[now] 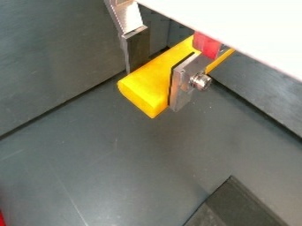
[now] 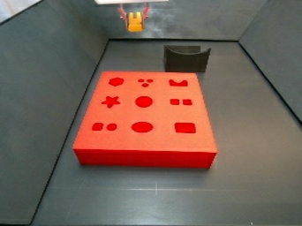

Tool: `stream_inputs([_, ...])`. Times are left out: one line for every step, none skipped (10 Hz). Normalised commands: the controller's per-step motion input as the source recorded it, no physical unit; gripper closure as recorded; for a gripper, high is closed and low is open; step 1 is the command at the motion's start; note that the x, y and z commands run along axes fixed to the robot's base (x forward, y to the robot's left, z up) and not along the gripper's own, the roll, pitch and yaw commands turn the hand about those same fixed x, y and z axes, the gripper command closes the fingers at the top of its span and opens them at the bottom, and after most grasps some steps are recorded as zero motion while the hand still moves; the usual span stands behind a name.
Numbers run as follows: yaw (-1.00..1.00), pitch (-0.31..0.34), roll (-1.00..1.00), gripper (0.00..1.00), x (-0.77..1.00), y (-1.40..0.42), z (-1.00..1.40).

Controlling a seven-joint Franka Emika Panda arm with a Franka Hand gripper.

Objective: Pick up the square-circle object. Move up. Rotate the square-circle object. Place the square-circle object on the fixture. Regrasp the square-circle object. Move to above the board. Insert the square-circle object.
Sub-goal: Rotate the square-circle object.

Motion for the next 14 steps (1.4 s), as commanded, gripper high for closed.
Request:
stream_inputs([-0.26,-0.016,-0.06,1.00,0.03,0.02,-0.03])
stream_inputs([0.00,0.000,0.00,1.00,0.00,0.00,-1.00])
stream_inputs([0.05,-0.010,0.00,1.00,0.01,0.00,-1.00])
stream_inputs([0.05,-0.027,-0.01,1.00,0.02,0.00,-1.00])
stream_inputs([0.04,-0.039,-0.03,1.00,0.03,0.00,-1.00])
stream_inputs([0.03,-0.044,-0.05,1.00,0.03,0.00,-1.00])
stream_inputs([0.03,-0.046,-0.06,1.00,0.04,0.00,-1.00])
stream_inputs([0.02,-0.049,-0.08,1.00,0.05,0.00,-0.91])
stream_inputs([0.02,-0.052,-0.10,1.00,0.05,0.01,-0.80])
stream_inputs([0.02,-0.055,-0.12,1.00,0.05,0.01,-0.70])
stream_inputs([0.02,-0.066,-0.13,1.00,0.05,0.01,-0.57])
stream_inputs([0.02,-0.077,-0.14,1.00,0.04,0.01,-0.48])
stream_inputs([0.02,-0.089,-0.15,1.00,0.04,0.01,-0.37])
stream_inputs([0.02,-0.095,-0.16,1.00,0.03,0.01,-0.31])
